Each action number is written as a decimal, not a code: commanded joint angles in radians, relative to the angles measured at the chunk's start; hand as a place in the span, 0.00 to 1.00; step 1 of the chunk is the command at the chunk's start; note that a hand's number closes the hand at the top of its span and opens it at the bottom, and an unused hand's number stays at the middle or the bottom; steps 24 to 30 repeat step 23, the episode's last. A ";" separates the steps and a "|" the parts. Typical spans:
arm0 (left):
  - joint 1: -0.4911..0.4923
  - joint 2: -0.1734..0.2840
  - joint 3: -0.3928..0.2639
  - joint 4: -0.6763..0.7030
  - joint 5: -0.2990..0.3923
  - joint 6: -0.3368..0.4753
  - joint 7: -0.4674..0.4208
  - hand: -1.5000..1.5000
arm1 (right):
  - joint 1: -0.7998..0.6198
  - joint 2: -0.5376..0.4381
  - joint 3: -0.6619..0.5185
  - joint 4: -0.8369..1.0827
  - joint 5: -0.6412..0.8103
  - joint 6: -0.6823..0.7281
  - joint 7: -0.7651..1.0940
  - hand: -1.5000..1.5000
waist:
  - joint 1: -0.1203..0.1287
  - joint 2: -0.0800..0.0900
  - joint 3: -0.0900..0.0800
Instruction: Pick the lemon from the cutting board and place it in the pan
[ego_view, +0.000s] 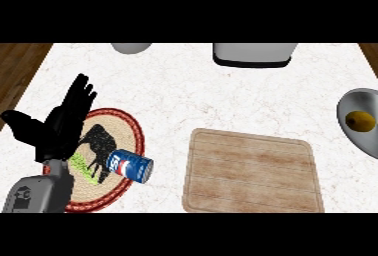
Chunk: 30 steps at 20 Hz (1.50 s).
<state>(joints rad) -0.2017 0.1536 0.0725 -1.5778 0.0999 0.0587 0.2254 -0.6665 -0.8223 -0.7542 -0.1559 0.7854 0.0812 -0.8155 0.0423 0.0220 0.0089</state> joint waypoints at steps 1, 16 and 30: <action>-0.012 -0.002 0.010 -0.004 0.012 0.008 0.028 0.50 | -0.006 -0.070 -0.098 0.050 -0.102 0.157 0.000 0.00 | -0.007 0.000 0.001; 0.039 0.025 0.040 -0.034 0.025 -0.008 0.014 0.50 | 0.191 -0.220 -0.180 0.064 -0.218 0.600 -0.129 0.00 | -0.037 -0.010 0.006; 0.048 0.003 0.019 -0.018 0.013 -0.002 0.005 0.50 | 0.266 -0.225 -0.176 0.025 -0.238 0.608 -0.156 0.00 | -0.049 -0.012 0.006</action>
